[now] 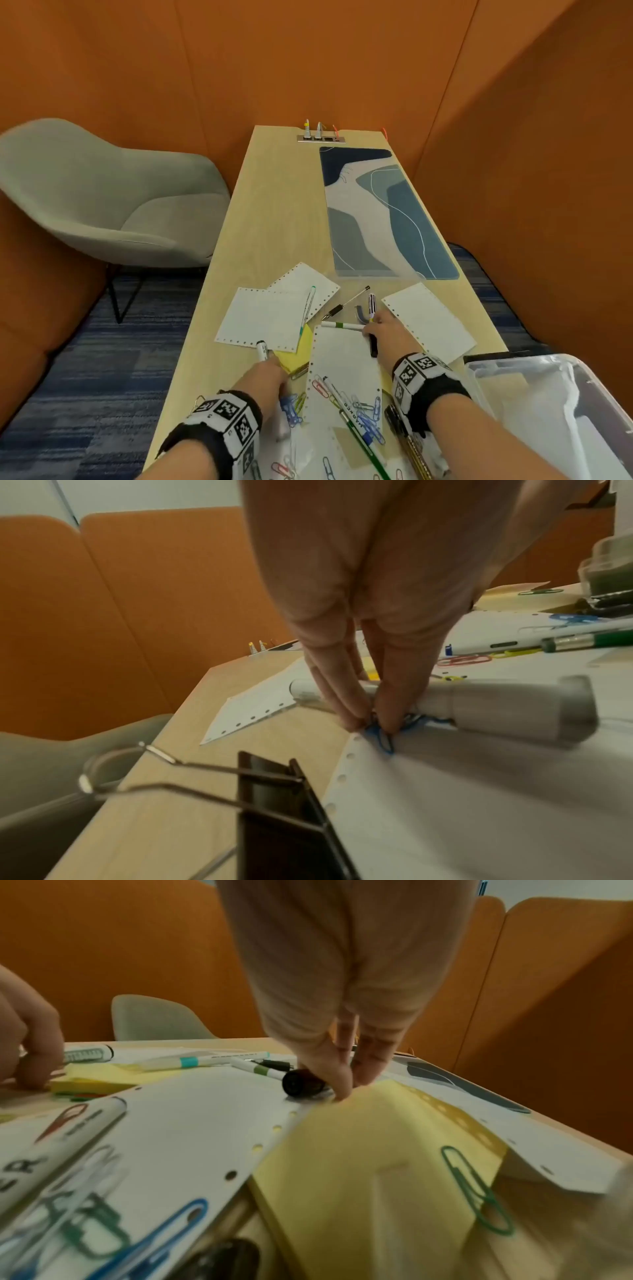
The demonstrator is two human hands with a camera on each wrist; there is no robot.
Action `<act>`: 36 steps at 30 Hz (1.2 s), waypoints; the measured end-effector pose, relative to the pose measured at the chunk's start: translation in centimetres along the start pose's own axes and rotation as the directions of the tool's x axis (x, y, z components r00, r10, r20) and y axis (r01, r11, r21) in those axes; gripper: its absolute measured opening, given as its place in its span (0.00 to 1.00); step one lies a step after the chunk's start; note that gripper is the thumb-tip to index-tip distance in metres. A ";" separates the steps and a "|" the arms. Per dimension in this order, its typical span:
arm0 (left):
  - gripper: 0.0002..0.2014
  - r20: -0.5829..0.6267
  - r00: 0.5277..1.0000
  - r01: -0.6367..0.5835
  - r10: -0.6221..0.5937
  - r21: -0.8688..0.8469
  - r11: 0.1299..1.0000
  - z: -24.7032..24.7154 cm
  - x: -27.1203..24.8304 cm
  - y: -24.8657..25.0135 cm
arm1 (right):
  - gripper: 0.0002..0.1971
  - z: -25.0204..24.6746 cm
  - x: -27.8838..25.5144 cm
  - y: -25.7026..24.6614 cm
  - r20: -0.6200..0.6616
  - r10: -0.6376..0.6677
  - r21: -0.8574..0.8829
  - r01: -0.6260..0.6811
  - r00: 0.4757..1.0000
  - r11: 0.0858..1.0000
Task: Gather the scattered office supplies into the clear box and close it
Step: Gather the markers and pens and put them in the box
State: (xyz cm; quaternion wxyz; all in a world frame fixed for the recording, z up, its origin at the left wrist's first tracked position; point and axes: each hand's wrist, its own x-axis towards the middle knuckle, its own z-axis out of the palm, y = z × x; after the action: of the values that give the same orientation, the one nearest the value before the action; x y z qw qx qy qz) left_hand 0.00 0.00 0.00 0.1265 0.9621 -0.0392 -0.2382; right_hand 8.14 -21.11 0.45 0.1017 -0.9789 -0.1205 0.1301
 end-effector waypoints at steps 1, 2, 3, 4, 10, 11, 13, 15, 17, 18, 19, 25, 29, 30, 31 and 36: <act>0.14 0.001 1.000 0.002 -0.002 -0.017 1.000 0.1 0.2 0.0 | 0.14 0.0 0.1 0.1 0.001 0.024 0.027 -0.024 1.000 0.999; 0.14 -0.021 1.000 -0.002 0.000 -0.072 0.997 -0.1 0.0 0.0 | 0.13 -0.2 0.0 0.1 -0.003 0.027 0.054 -0.027 1.000 0.998; 0.14 -0.045 0.999 -0.024 0.020 -0.102 0.995 -0.2 -0.1 0.1 | 0.14 -0.1 0.1 0.1 0.004 0.022 0.033 -0.022 1.000 0.999; 0.13 -0.072 0.997 -0.039 0.030 -0.123 0.992 -0.4 -0.3 0.2 | 0.14 -0.2 0.0 0.1 0.005 0.004 -0.009 -0.004 1.000 1.000; 0.11 -0.347 0.938 -0.150 0.024 -0.341 0.928 -2.8 -1.6 1.1 | 0.13 -1.3 -0.5 -0.7 -0.060 -0.173 -0.150 0.163 0.983 0.975; 0.11 -0.390 0.921 -0.158 -0.016 -0.411 0.898 -3.3 -2.0 1.3 | 0.12 -2.0 -0.8 -1.3 -0.119 -0.143 -0.053 0.137 0.983 0.989; 0.09 -0.412 0.903 -0.157 -0.124 -0.583 0.797 -4.2 -2.6 1.7 | 0.07 -3.8 -1.8 -2.5 -0.234 -0.020 0.256 0.082 0.972 0.963; 0.03 -0.384 0.909 -0.174 -0.165 -0.706 0.686 -5.0 -3.4 2.2 | 0.01 -5.5 -3.1 -3.4 -0.239 0.050 0.545 0.092 0.970 0.833; 0.07 -0.349 0.930 -0.210 -0.116 -0.763 0.611 -5.5 -4.3 2.9 | 0.02 -6.7 -4.6 -4.1 -0.138 -0.004 0.719 0.103 0.990 0.688; 0.12 -0.319 0.944 -0.210 -0.083 -0.776 0.595 -5.6 -4.6 3.4 | 0.02 -7.2 -5.4 -4.5 -0.066 -0.065 0.779 0.092 0.996 0.620; 0.15 -0.295 0.954 -0.200 -0.060 -0.771 0.604 -5.5 -4.9 3.8 | 0.04 -7.4 -6.2 -4.9 -0.003 -0.125 0.821 0.074 0.992 0.566; 0.17 -0.152 0.986 -0.140 0.063 -0.583 0.801 -3.5 -6.0 5.7 | 0.15 -5.8 -9.1 -5.0 0.197 -0.157 0.836 -0.082 0.968 0.543; 0.18 -0.078 0.992 -0.121 0.097 -0.411 0.904 -2.0 -7.5 5.4 | 0.13 -3.6 -10.0 -2.3 0.357 0.180 0.408 -0.326 0.917 0.853; 0.19 -0.057 0.993 -0.113 0.099 -0.391 0.913 -1.7 -7.9 5.3 | 0.11 -3.1 -10.1 -1.8 0.343 0.250 0.241 -0.342 0.905 0.908; 0.20 -0.038 0.994 -0.105 0.098 -0.381 0.919 -1.4 -8.2 5.2 | 0.10 -2.7 -10.3 -1.6 0.322 0.302 0.121 -0.355 0.897 0.927; 0.19 0.034 0.996 -0.070 0.088 -0.354 0.932 -0.6 -8.4 5.0 | 0.25 -0.1 -10.3 -1.5 0.166 0.476 0.010 -0.484 0.864 0.875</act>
State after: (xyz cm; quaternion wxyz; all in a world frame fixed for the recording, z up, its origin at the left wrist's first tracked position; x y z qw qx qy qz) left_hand -7.19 -3.56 5.63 0.3055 0.9154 -0.0376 -0.2595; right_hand -1.83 -22.43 3.27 0.0813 -0.9616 0.1226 0.2319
